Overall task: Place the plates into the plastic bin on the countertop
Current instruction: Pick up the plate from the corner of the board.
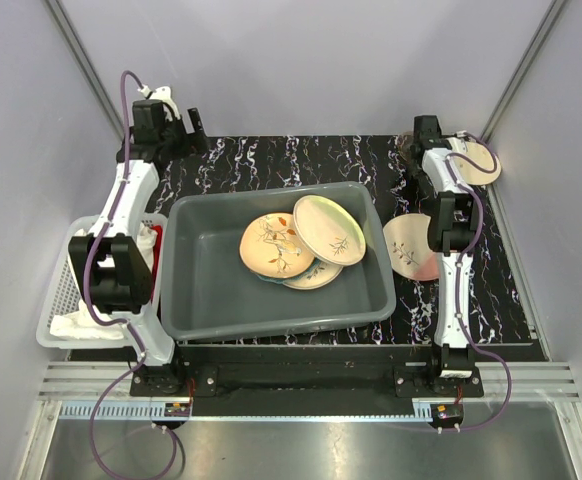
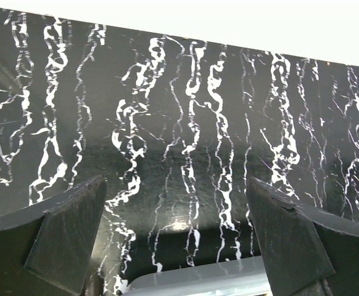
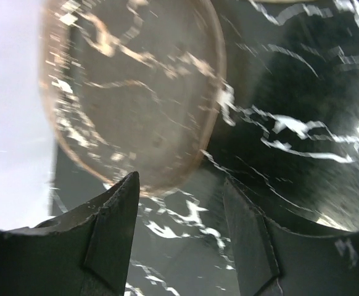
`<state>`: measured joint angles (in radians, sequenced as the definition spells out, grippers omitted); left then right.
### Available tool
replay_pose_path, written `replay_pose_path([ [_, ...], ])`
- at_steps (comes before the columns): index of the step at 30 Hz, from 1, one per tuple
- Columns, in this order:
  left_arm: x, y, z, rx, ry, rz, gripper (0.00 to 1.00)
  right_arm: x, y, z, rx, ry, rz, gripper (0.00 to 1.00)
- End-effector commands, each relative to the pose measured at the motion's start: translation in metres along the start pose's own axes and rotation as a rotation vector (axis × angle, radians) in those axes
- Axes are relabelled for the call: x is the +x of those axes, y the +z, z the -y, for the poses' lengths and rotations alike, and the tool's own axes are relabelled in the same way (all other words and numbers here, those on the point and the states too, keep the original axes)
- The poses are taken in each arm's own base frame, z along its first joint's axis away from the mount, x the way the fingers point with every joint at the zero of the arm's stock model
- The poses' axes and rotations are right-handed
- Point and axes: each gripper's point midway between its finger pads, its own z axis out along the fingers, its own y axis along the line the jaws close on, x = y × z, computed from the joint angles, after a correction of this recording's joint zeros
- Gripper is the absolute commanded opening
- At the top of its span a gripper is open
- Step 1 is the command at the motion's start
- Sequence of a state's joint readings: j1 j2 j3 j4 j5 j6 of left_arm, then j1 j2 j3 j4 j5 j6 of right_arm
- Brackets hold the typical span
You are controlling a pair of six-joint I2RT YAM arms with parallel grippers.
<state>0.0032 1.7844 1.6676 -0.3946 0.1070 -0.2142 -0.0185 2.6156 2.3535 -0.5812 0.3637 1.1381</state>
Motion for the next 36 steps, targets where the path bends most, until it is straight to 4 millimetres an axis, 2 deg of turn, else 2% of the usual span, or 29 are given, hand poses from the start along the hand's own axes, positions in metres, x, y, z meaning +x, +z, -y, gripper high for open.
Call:
replay_pose_path([
  [1, -0.025, -0.004, -0.011, 0.004, -0.033, 0.068, 0.99, -0.016, -0.013, -0.003, 0.024, 0.033, 0.066, 0.64],
  [8, -0.025, -0.004, -0.021, -0.003, -0.049, 0.069, 0.99, -0.017, 0.004, -0.006, 0.029, 0.074, 0.115, 0.64],
  [13, -0.024, -0.004, -0.022, -0.006, -0.048, 0.068, 0.99, -0.014, 0.012, 0.003, 0.059, 0.097, 0.131, 0.61],
  [17, -0.028, -0.004, -0.023, -0.006, -0.050, 0.075, 0.99, -0.007, 0.018, 0.011, 0.075, 0.104, 0.110, 0.51],
  [18, -0.028, -0.004, -0.023, -0.006, -0.049, 0.076, 0.99, -0.004, 0.018, 0.011, 0.075, 0.103, 0.102, 0.44],
  [20, -0.030, -0.005, -0.023, -0.008, -0.047, 0.080, 0.99, -0.002, 0.019, 0.012, 0.077, 0.101, 0.095, 0.39],
  [22, -0.030, -0.007, -0.024, -0.012, -0.047, 0.081, 0.99, 0.000, 0.020, 0.012, 0.074, 0.100, 0.088, 0.29],
  [24, -0.031, -0.009, -0.024, -0.013, -0.043, 0.084, 0.99, -0.002, 0.019, 0.008, 0.061, 0.107, 0.084, 0.19],
  [28, -0.033, -0.015, -0.024, -0.016, -0.037, 0.094, 0.99, -0.008, 0.013, -0.004, 0.026, 0.121, 0.090, 0.05],
  [31, -0.033, -0.021, -0.023, -0.015, -0.035, 0.098, 0.99, -0.013, 0.006, -0.017, -0.016, 0.130, 0.087, 0.00],
  [34, -0.032, -0.030, -0.021, -0.014, -0.034, 0.106, 0.99, -0.013, -0.002, -0.030, -0.063, 0.141, 0.060, 0.00],
  [36, -0.031, -0.038, -0.022, -0.017, -0.032, 0.111, 0.99, -0.019, -0.016, -0.048, -0.119, 0.168, 0.046, 0.00],
])
